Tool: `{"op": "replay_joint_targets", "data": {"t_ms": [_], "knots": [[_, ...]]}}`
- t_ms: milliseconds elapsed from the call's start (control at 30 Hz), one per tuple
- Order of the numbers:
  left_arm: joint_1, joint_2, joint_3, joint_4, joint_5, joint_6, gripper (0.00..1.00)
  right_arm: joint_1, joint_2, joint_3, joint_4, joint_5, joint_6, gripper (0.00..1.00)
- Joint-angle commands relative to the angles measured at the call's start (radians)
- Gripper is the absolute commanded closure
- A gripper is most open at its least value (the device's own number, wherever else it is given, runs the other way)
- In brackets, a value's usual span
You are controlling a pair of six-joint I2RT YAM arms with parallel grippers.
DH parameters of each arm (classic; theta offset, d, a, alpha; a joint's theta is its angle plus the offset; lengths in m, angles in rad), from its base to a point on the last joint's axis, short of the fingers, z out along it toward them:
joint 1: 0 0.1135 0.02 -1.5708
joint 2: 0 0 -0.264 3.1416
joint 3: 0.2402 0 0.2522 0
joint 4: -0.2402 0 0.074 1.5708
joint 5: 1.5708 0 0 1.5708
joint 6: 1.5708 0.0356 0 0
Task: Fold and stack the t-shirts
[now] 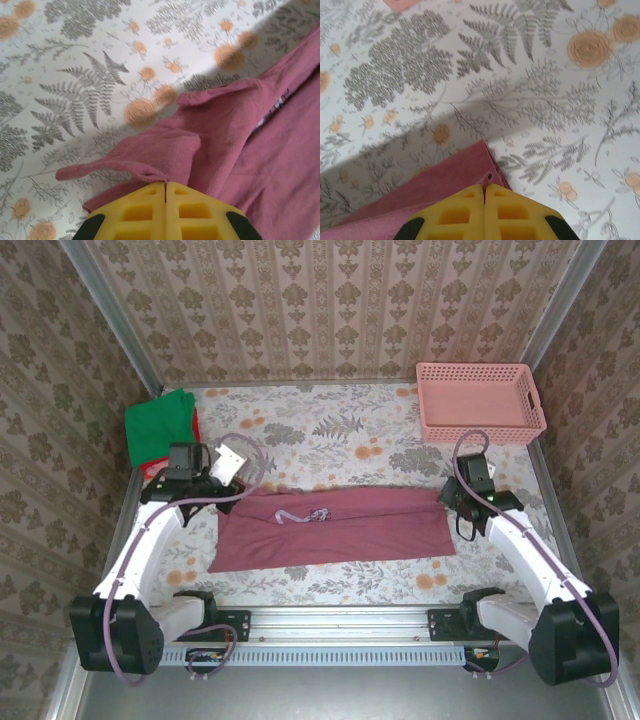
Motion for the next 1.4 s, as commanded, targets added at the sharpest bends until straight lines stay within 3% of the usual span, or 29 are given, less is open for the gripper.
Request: {"op": "replay_joint_targets", "data": {"t_ms": [0, 567, 1367], "knots": [[0.010, -0.036, -0.019, -0.090, 0.056, 0.083, 1.00, -0.004, -0.050, -0.029, -0.108, -0.011, 0.037, 1.00], [0.016, -0.131, -0.099, -0.224, 0.132, 0.181, 1.00, -0.004, -0.095, -0.058, -0.204, -0.013, 0.076, 1.00], [-0.024, -0.100, -0.198, -0.261, -0.025, 0.341, 1.00, -0.004, 0.003, -0.126, -0.145, -0.086, 0.140, 1.00]]}}
